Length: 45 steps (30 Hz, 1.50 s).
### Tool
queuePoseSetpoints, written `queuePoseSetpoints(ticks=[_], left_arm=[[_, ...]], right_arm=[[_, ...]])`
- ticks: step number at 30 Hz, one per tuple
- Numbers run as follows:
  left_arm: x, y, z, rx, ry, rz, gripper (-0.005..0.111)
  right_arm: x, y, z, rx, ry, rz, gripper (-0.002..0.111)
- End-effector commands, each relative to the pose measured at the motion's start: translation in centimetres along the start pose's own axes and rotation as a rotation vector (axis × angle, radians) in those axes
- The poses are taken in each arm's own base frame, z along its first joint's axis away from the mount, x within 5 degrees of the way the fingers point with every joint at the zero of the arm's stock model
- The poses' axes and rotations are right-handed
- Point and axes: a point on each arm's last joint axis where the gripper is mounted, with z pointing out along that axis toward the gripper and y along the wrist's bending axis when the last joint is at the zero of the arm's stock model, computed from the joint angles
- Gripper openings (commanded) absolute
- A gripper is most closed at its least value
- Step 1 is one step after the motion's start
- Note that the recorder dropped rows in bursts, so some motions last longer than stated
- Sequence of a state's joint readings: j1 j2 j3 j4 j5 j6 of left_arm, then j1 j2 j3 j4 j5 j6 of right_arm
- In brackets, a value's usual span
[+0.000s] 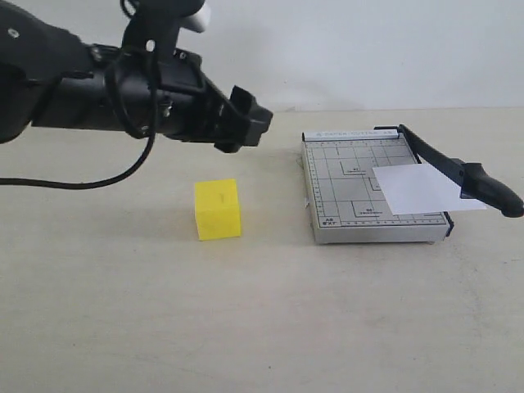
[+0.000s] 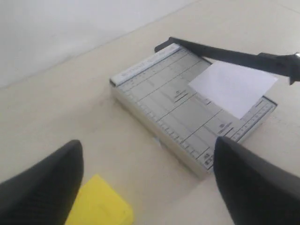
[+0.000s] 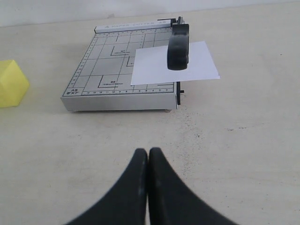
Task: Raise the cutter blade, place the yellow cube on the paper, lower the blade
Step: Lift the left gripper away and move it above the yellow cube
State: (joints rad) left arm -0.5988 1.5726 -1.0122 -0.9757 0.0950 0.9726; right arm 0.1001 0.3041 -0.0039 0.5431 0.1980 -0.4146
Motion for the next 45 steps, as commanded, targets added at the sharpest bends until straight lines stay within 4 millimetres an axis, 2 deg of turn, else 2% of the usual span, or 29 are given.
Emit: queuePoseSetpoints(ticks=[1,6,15,34,36,40,42,45], left_arm=[[2.4,2.6,0.3,-0.072,0.064,-0.160,0.079],[4.1,3.9,1.0,-0.098,0.123,-0.246,0.080],[4.5,5.1,1.2,-0.129,0.129,-0.325,0.080],[5.2,4.8,1.6,-0.092,0.186,-0.291,0.084],[5.3,4.8,1.6,-0.092,0.188,-0.291,0.088],[6.6,5.1,3.1,-0.104,0.231,-0.368,0.110],[7.0,5.2,4.0,-0.103,0.249,-0.403,0.110],[6.5,5.1,4.9,-0.095,0.241,-0.543,0.110]], right_arm=[[0.1,0.0,0.0,-0.002,-0.001,-0.002,0.000],[0.1,0.0,0.0,-0.002,-0.001,-0.002,0.000],[0.1,0.0,0.0,-0.002,-0.001,-0.002,0.000],[0.1,0.0,0.0,-0.002,-0.001,-0.002,0.000],[0.1,0.0,0.0,-0.002,-0.001,-0.002,0.000],[0.1,0.0,0.0,-0.002,-0.001,-0.002,0.000],[0.1,0.0,0.0,-0.002,-0.001,-0.002,0.000],[0.1,0.0,0.0,-0.002,-0.001,-0.002,0.000]])
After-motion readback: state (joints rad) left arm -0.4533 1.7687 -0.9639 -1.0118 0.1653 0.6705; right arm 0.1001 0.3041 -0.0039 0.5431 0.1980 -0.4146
